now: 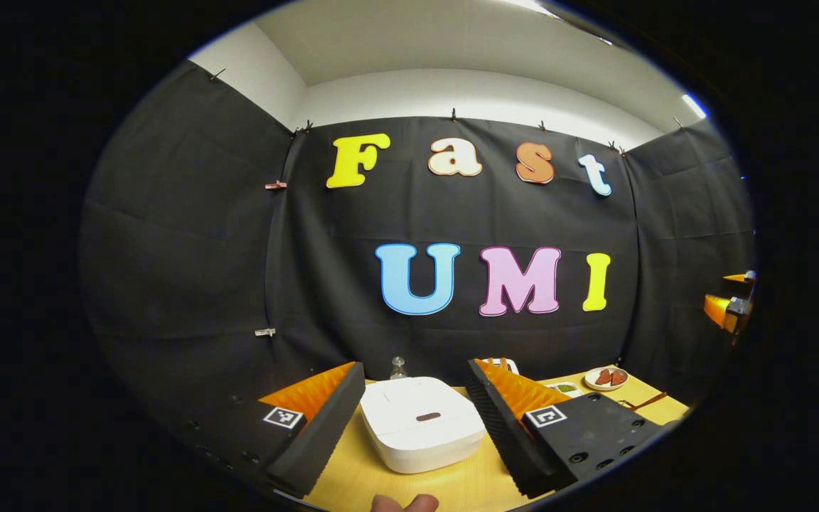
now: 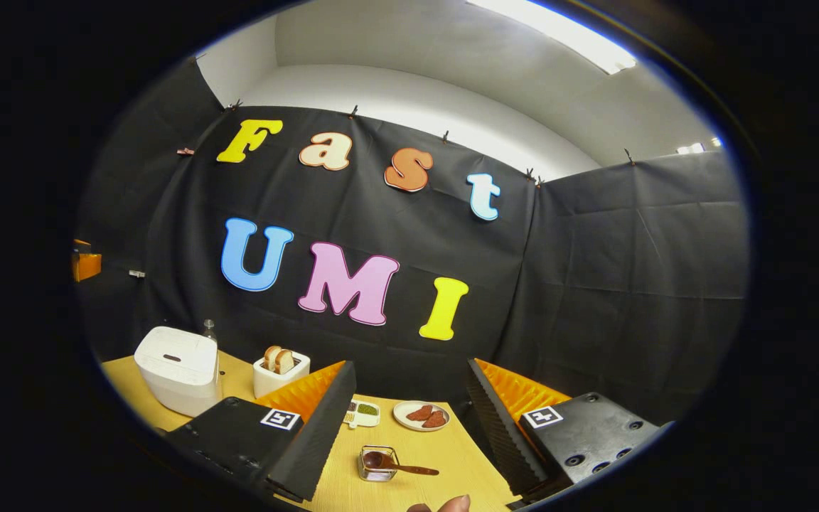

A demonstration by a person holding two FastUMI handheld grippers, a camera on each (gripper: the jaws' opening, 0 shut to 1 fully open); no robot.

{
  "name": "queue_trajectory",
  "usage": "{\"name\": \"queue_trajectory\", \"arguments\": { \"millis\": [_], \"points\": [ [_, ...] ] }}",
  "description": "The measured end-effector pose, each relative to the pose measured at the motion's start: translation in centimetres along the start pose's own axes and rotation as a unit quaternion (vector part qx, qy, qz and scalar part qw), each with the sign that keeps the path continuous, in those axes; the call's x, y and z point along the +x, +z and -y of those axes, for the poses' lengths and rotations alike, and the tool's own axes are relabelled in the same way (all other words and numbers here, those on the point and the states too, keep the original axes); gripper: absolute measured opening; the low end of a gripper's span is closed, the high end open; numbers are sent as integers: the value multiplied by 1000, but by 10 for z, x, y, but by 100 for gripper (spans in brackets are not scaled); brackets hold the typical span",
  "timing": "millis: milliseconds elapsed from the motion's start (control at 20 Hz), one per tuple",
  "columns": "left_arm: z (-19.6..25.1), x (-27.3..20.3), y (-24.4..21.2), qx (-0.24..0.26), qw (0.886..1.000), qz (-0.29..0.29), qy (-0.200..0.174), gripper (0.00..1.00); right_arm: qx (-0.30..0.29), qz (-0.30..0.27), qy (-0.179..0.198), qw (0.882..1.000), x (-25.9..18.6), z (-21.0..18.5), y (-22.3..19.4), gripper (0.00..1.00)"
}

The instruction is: Close the left gripper, press the button to open the rice cooker; take a wooden spoon from the chopstick holder with the right hand, scoop a spoonful of rice and pour it into the rice cooker, then put the wooden spoon back into the chopstick holder.

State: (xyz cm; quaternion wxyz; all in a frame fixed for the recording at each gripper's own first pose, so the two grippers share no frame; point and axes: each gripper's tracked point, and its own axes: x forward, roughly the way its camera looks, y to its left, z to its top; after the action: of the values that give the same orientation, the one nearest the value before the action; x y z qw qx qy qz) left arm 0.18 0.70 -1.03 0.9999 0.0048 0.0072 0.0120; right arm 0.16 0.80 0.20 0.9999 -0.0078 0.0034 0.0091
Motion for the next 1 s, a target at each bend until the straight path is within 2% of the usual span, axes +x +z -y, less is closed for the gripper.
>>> {"name": "queue_trajectory", "arguments": {
  "millis": [150,300,400,550,800,900,1000],
  "points": [
    [2,2,1,2,1000,-1,-6,98,1,-1,-1,1000,-1,2,-1,97],
    [11,3,2,3,1000,2,-30,98,3,-3,-6,1000,-4,5,-2,97],
    [20,5,2,3,998,1,-59,87,-2,-3,-10,1000,-4,8,-3,97],
    [20,14,-5,-14,996,-9,-83,9,-22,1,-14,1000,-5,13,0,98],
    [16,58,-29,-20,991,-56,-123,7,-28,1,-10,1000,2,18,0,98],
    [23,79,-43,-13,983,-88,-163,7,-23,0,-19,1000,6,23,-1,98],
    [33,98,-66,1,969,-132,-209,7,-23,-6,-24,999,9,25,-7,98]
  ]
}}
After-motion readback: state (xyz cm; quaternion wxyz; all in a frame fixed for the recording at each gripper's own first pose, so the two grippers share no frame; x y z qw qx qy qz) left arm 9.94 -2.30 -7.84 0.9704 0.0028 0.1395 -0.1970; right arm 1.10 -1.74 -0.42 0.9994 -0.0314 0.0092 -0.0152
